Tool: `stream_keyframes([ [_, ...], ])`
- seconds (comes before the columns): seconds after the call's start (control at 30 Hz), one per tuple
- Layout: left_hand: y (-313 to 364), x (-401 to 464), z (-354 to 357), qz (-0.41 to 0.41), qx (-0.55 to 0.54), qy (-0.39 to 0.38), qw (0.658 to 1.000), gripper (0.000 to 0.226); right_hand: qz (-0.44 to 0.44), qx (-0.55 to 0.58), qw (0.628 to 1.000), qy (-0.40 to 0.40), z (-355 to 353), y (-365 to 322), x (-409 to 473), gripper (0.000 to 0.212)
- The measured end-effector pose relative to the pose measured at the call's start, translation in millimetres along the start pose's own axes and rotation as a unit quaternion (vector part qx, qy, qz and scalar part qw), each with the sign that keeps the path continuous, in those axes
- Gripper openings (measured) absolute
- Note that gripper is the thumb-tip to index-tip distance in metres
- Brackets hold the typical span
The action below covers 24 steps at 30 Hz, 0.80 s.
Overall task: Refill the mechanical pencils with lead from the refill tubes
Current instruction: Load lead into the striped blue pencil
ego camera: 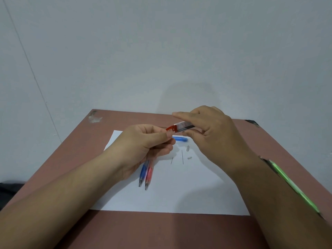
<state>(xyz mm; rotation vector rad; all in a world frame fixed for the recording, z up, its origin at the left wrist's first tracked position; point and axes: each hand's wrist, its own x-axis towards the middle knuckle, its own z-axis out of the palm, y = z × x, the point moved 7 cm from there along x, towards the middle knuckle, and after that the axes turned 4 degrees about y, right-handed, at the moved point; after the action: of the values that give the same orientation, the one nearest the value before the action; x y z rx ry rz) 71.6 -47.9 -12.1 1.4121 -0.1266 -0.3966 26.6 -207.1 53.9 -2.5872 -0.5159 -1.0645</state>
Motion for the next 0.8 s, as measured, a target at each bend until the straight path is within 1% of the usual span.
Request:
stream_keyframes([
  [0.13,0,1,-4,0.002,0.010,0.013,1.000,0.016,0.012,0.007,1.000,0.007,-3,6,-1,0.049],
  [0.4,10,9,-24,0.015,0.062,0.030,0.998,0.018,0.081,0.022,0.996,-0.002,-5,20,-1,0.047],
  [0.5,11,13,-32,0.022,0.051,0.032,0.998,0.017,0.117,0.029,0.993,-0.005,-6,25,-2,0.046],
  [0.63,12,19,-44,0.032,0.046,0.047,0.997,0.016,0.150,0.050,0.987,0.014,-9,29,-3,0.042],
  [0.7,13,21,-49,0.036,0.040,0.055,0.997,0.015,0.172,0.072,0.982,0.015,-11,28,-3,0.036],
  [0.8,13,23,-52,0.041,0.033,0.063,0.997,0.013,0.220,0.146,0.964,0.014,-12,26,-3,0.027],
])
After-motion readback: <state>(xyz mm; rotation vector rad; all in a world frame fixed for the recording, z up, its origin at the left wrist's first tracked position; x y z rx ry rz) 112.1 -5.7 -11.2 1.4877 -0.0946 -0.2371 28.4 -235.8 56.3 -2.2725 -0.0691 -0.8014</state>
